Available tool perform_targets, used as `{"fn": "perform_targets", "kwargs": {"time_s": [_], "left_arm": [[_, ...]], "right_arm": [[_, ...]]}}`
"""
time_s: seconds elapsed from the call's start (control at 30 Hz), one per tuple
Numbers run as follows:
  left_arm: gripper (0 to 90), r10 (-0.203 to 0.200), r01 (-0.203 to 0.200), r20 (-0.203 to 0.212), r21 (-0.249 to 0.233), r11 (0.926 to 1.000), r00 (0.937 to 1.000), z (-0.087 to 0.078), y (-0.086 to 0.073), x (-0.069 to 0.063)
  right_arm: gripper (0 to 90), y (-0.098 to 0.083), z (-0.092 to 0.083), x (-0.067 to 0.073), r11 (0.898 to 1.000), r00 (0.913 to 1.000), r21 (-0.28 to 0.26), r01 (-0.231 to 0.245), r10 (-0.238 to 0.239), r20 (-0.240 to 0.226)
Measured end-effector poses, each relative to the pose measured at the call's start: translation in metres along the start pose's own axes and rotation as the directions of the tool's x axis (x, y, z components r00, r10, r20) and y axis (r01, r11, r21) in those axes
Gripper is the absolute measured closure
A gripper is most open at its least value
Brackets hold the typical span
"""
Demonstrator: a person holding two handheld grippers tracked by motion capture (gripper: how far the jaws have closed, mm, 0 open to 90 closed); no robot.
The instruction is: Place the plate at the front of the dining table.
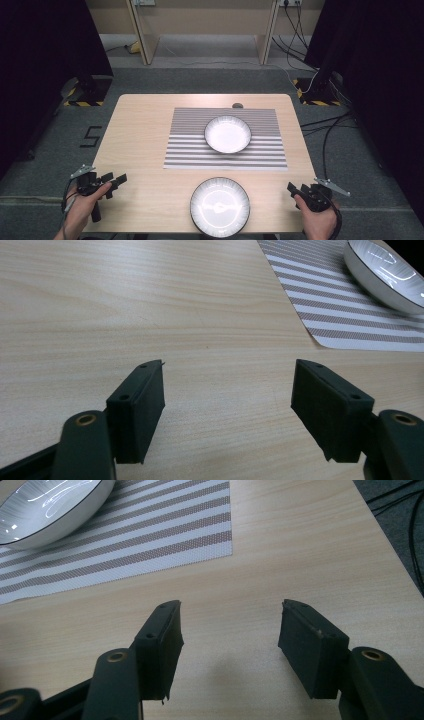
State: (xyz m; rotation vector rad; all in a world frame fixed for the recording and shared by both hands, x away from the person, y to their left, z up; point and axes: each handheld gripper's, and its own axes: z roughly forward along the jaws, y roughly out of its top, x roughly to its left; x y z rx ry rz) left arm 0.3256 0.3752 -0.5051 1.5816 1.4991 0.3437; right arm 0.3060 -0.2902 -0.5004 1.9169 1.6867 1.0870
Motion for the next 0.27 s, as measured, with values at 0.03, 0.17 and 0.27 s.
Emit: {"fn": "perform_targets", "kwargs": {"time_s": [0.03, 0.17, 0.27], "left_arm": [[28.7, 0.001, -0.001, 0.001, 0.0, 1.0, 1.0, 0.0, 0.0, -0.001], [29.0, 0.014, -0.014, 0.022, 0.0, 0.9999, 0.9997, 0.001, 0.001, -0.009], [29.0, 0.034, -0.034, 0.079, -0.001, 0.9994, 0.9963, 0.01, 0.01, -0.025]], "right_arm": [[42.6, 0.0, 0.0, 0.0, 1.0, 1.0, -0.001, 0.001, -0.001, -0.002], [42.6, -0.002, 0.0, 0.001, 1.0, 1.0, -0.001, -0.003, 0.003, -0.005], [42.7, 0.001, 0.002, 0.006, 1.0, 0.9998, -0.002, 0.006, -0.007, -0.017]]}}
